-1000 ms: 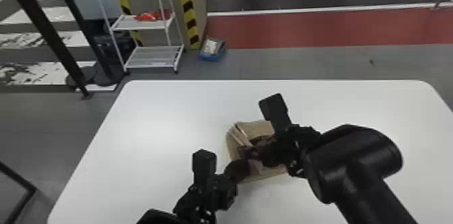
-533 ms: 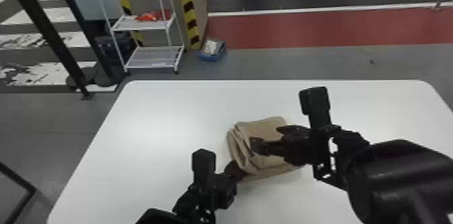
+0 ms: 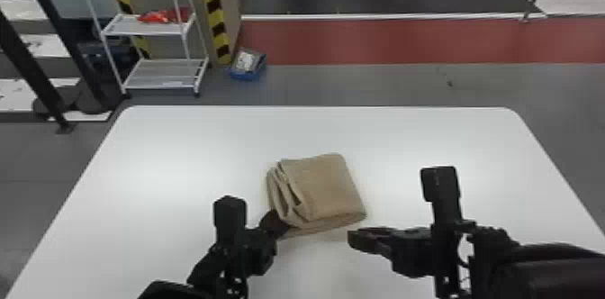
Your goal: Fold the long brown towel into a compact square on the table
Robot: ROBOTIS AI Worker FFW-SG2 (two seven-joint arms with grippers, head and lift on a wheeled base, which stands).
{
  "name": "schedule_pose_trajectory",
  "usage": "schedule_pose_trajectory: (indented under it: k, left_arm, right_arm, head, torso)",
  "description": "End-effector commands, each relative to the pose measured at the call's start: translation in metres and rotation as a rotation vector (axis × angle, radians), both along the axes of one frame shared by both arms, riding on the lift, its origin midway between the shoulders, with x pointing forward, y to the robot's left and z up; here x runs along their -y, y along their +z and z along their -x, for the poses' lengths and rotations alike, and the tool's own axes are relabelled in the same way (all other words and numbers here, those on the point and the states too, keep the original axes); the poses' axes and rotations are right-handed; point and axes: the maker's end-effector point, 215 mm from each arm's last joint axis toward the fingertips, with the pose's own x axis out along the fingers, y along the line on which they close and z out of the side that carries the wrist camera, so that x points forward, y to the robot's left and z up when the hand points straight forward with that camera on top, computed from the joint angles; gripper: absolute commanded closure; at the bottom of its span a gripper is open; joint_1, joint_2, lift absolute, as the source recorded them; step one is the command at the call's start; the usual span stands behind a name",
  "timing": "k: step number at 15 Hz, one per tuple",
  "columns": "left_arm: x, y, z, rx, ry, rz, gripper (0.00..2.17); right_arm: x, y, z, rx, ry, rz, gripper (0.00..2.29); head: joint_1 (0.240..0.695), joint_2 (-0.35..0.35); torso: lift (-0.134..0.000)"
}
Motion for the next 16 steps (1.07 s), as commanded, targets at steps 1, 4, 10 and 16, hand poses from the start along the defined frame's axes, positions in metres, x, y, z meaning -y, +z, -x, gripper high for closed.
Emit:
schedule_pose_trajectory:
  k: [1,4,10,16]
  left_arm:
    - [0.003,-0.001,0.002,-0.004,-0.005,0.002,1.95]
    - [0.002,-0.003,0.009,-0.009,-0.005,-0.001,1.95]
    - [-0.003,-0.001,0.018,-0.011,-0.001,-0.004,1.95]
    - [-0.009,0.046,0.053,0.016,-0.002,0.04,1.95]
  right_arm:
    - [-0.004,-0.004,-0.016,0.086,0.0,-0.018,2.25]
    - [-0.026,-0.02,-0.031,0.102,0.039,0.0,2.25]
    - [-0.02,-0.055,-0.053,0.066,0.033,0.082,2.25]
    - [-0.007,-0.043,-0.114,0.131,-0.015,0.158,2.25]
  head:
    - [0.695,0.021]
    - [0.695,0.028]
    - [0.695,0.057]
    - [0.695,0.034]
  torso:
    - [-0.057]
    - [-0.057]
    - [-0.057]
    - [-0.057]
